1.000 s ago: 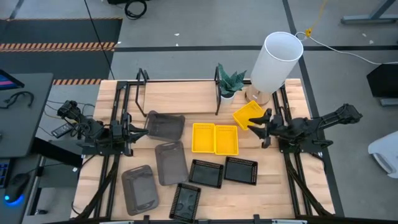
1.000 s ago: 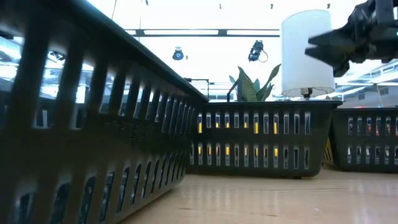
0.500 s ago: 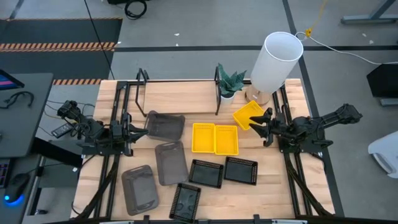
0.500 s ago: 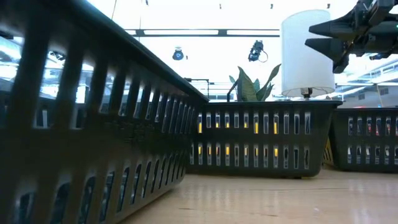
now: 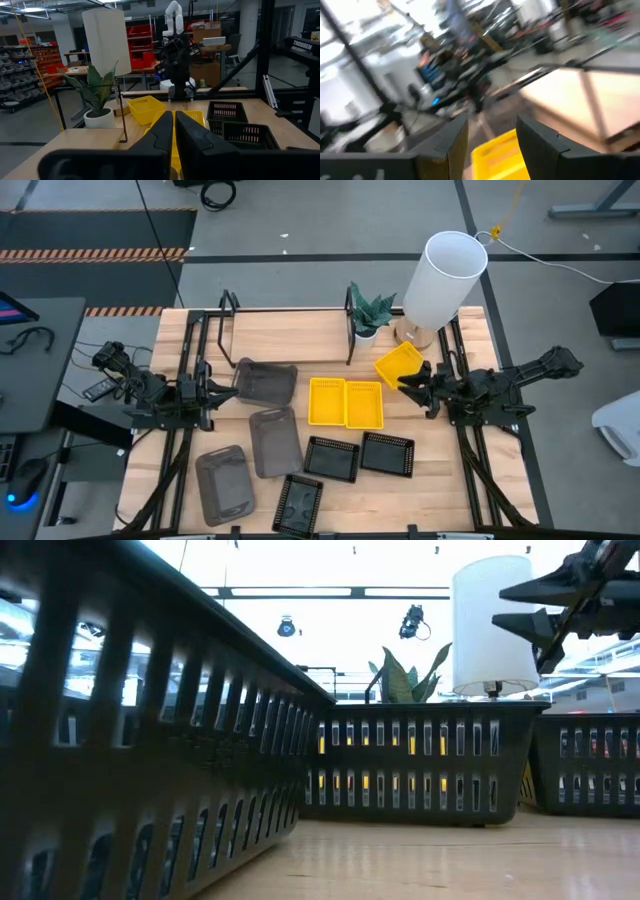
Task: Stack baskets on shelf by color
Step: Stack the bottom left yellow basket on top of the bottom right yellow basket
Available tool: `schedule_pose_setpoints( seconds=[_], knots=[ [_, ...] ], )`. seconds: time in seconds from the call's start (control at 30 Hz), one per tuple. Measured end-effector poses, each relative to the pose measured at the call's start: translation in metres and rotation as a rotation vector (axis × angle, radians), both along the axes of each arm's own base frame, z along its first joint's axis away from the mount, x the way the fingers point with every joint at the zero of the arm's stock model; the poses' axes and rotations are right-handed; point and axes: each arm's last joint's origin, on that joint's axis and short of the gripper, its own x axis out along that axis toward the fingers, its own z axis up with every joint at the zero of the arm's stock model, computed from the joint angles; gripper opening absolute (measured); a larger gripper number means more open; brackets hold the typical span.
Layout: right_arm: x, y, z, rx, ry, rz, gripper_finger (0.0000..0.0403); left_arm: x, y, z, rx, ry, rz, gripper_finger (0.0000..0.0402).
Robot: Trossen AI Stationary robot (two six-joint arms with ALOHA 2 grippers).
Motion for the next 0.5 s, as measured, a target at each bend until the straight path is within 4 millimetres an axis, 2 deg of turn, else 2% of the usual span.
schedule_pose_setpoints(
  seconds=[0.23,0.5],
  knots=[
    [0.013,0.004,0.002,0.033,0.2,0.012,0.0171,0.0,0.0,0.0,0.0,0.0,0.0,0.0035],
    [0.044,0.013,0.011,-0.013,0.457,0.003,0.0171,0.0,0.0,0.0,0.0,0.0,0.0,0.0028]
  ],
)
